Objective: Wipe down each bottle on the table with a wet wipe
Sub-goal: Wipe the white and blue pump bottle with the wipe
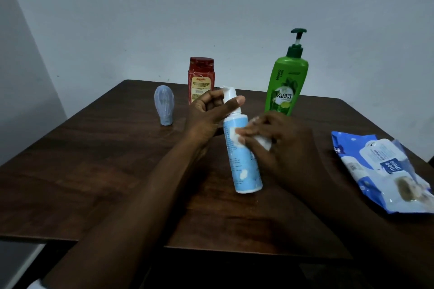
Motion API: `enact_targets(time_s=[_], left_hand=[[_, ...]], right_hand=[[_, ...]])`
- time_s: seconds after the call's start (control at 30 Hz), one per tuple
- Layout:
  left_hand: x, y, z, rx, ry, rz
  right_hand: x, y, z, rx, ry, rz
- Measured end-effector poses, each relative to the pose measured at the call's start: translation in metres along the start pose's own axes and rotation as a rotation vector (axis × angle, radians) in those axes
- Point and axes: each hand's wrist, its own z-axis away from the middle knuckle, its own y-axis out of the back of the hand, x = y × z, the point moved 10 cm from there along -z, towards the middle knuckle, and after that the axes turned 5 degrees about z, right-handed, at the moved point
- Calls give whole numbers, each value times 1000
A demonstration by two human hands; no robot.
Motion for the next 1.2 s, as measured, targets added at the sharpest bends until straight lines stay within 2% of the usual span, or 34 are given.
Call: enact_targets(time_s=[0.2,0.3,0.4,0.57,0.73,0.87,0.93,1.07,1.2], left_hand=[[-4,-7,1,-169,67,15],[-5,-5,0,-194,67,-57],[-8,-2,0,-164,75,-79],[-11,-4,0,-148,103,-36],[-11,-3,-2,-118,78,-28],[-8,-2,-2,-122,61,-10],[-7,-1,-2,-113,52,-10],[-6,4,-2,-74,30,-25],[-6,4,-4,-54,16,-55]], right_hand=[[15,0,-29,79,-38,1],[17,1,-11,40,-47,-15],[12,-3,28,-71,-30,-38],[12,6,78,-10,1,-44],[13,7,35,-90,-72,-71],[24,5,-12,39,-114,-57],[24,3,-18,50,-114,-35],[13,-1,21,-37,-54,-22],[8,-3,77,18,35,-27]])
